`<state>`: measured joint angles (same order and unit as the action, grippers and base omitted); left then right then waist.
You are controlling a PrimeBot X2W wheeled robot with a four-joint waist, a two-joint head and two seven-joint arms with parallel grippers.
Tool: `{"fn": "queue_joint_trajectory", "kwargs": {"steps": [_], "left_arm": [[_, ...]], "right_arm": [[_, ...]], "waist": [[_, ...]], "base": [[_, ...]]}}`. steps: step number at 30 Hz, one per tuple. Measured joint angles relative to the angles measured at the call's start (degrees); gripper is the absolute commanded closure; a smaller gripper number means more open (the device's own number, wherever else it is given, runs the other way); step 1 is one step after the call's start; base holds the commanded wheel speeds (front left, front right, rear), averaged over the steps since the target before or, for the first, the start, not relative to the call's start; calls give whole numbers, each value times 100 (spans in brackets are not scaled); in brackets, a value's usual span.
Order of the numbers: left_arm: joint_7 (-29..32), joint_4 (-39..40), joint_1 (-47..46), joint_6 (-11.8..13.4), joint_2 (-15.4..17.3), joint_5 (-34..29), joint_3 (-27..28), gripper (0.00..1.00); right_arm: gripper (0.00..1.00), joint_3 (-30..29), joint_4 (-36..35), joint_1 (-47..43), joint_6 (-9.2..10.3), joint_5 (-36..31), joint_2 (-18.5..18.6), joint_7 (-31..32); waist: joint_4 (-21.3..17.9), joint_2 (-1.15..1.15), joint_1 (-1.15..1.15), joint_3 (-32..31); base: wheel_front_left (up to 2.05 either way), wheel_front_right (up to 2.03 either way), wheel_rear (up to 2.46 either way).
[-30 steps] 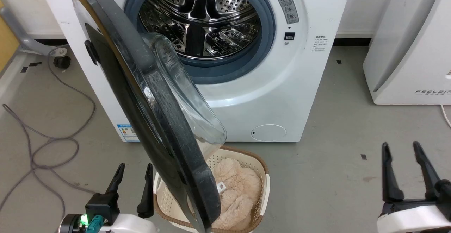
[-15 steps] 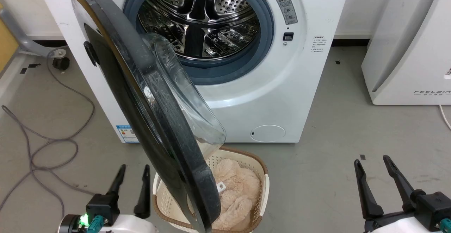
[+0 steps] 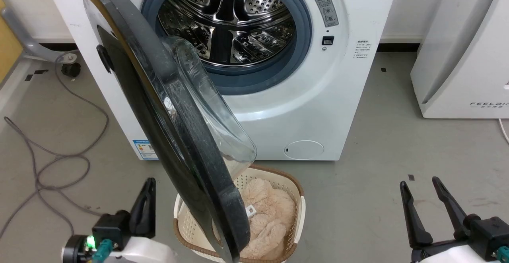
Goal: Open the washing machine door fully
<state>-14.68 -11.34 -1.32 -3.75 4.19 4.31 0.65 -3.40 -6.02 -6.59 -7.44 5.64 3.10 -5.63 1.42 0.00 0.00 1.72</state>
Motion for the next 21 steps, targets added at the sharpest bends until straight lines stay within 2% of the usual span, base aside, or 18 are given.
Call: {"fn": "queue_joint_trajectory", "kwargs": {"steps": [5,12,18,21], "left_arm": [[0,661,-122,121,78,-18,127,100],[0,2156,-263,363,170,-133,234,100],[-1,3599,-492,356,165,-221,-3,100],[-2,4219,-611,252,158,-218,-202,100]], "right_arm": [[0,-26,45,1,0,0,0,3],[0,-52,89,2,0,0,0,-1],[0,-67,135,4,0,1,-1,-3],[0,-68,152,5,0,1,-1,-3]], "waist": [[26,0,0,12],[40,0,1,32],[27,0,1,53],[17,0,1,66]], "base": [[0,0,0],[0,0,0],[0,0,0],[0,0,0]]}}
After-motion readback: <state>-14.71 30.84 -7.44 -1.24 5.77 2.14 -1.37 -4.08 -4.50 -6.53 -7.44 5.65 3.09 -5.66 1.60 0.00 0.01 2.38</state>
